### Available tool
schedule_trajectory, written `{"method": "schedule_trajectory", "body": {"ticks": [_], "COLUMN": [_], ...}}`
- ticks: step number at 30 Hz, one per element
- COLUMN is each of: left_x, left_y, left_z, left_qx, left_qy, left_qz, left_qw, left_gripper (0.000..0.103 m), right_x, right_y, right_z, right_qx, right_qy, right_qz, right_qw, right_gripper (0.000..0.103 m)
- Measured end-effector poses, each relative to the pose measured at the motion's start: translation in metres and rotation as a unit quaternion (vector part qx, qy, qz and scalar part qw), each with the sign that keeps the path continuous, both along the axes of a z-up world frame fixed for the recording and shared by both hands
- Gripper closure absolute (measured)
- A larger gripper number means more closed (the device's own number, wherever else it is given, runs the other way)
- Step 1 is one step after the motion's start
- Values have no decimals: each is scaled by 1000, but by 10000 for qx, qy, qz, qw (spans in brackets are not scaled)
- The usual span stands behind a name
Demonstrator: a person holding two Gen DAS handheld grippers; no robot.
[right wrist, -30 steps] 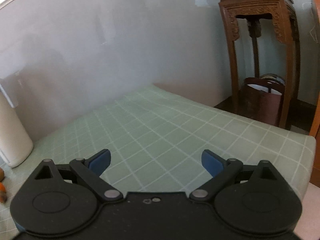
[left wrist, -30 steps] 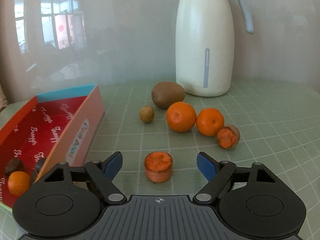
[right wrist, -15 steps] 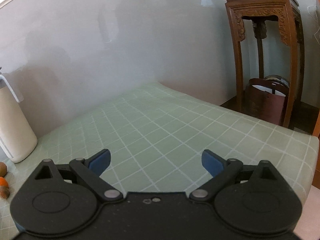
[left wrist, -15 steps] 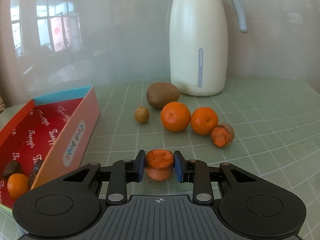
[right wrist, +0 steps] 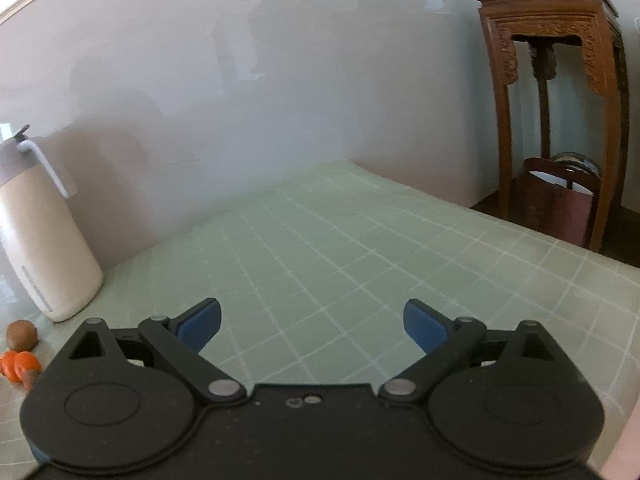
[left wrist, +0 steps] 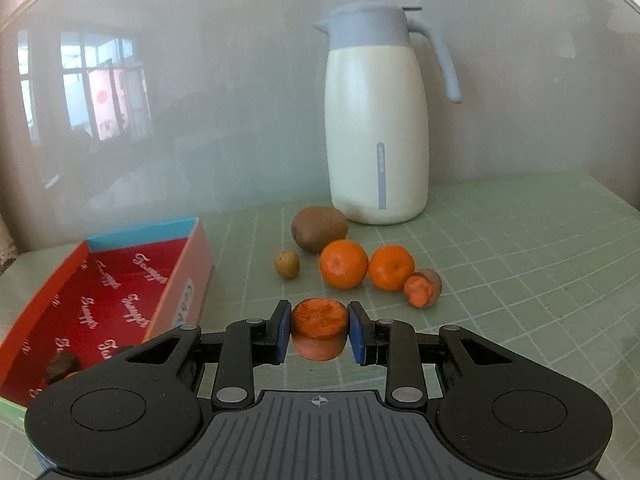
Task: Organize fruits
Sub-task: 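Carry the cut orange fruit into the red box and open the left tool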
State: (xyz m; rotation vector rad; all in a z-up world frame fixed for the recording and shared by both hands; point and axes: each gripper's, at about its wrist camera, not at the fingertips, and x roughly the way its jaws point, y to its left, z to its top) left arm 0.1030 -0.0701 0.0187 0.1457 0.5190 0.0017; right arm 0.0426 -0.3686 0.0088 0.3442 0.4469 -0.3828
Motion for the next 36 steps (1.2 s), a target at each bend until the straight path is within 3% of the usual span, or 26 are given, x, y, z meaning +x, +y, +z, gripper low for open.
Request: {"method": "schedule_trajectory", "body": {"ticks": [14,36], "left_x": [-19,-33], "left_y": [39,112], "left_z": [20,24], "left_qx": [-25,-78], "left_qy": [-280,-396], "left_qz": [198,810], "left_qw": [9994,9959], "left_gripper": [73,73], "right_x": [17,40], "right_y": [39,100], "right_z": [7,12], "right_qx": [30,25], "right_qy": [-9,-17], "right_qz": [356,871], "right_qw": [9994,9962], "right_gripper": [4,4]}}
